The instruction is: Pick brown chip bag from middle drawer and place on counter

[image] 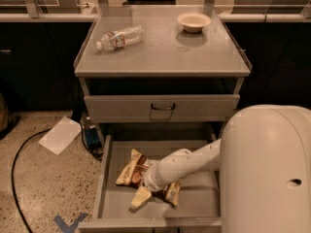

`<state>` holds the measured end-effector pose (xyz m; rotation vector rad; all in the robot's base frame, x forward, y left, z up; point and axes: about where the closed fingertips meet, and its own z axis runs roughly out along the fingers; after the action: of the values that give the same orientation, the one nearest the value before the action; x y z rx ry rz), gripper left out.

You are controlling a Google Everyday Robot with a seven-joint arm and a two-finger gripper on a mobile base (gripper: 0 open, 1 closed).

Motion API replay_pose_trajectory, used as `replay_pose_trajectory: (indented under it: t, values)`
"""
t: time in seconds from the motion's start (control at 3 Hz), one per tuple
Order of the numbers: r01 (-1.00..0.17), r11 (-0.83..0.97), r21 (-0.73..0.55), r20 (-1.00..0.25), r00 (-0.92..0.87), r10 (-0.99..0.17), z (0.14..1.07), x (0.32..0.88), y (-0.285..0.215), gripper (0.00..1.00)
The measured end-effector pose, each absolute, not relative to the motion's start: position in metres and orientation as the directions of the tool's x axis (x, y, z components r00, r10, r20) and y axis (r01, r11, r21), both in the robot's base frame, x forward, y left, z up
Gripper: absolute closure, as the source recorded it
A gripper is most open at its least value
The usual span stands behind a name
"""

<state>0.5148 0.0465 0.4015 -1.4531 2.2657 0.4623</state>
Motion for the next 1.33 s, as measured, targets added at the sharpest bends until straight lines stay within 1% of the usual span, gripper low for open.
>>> replay_pose_trajectory:
  t: [0.33,0.67,1.0,1.33]
  values:
    - [-0.899,0.437,-0.03,-0.513,-0.361,-0.778,0.416,0.554,0.035,0.0]
    - [-0.877,0.475,-0.073,-0.497,-0.381,-0.78,0.416,0.579,0.013,0.0]
    - [-0.857,0.515,-0.031,-0.486,-0.437,-0.756,0.391,0.575,-0.001,0.0]
    - [-0.854,0.517,0.064,-0.493,-0.478,-0.727,0.359,0.556,0.012,0.0]
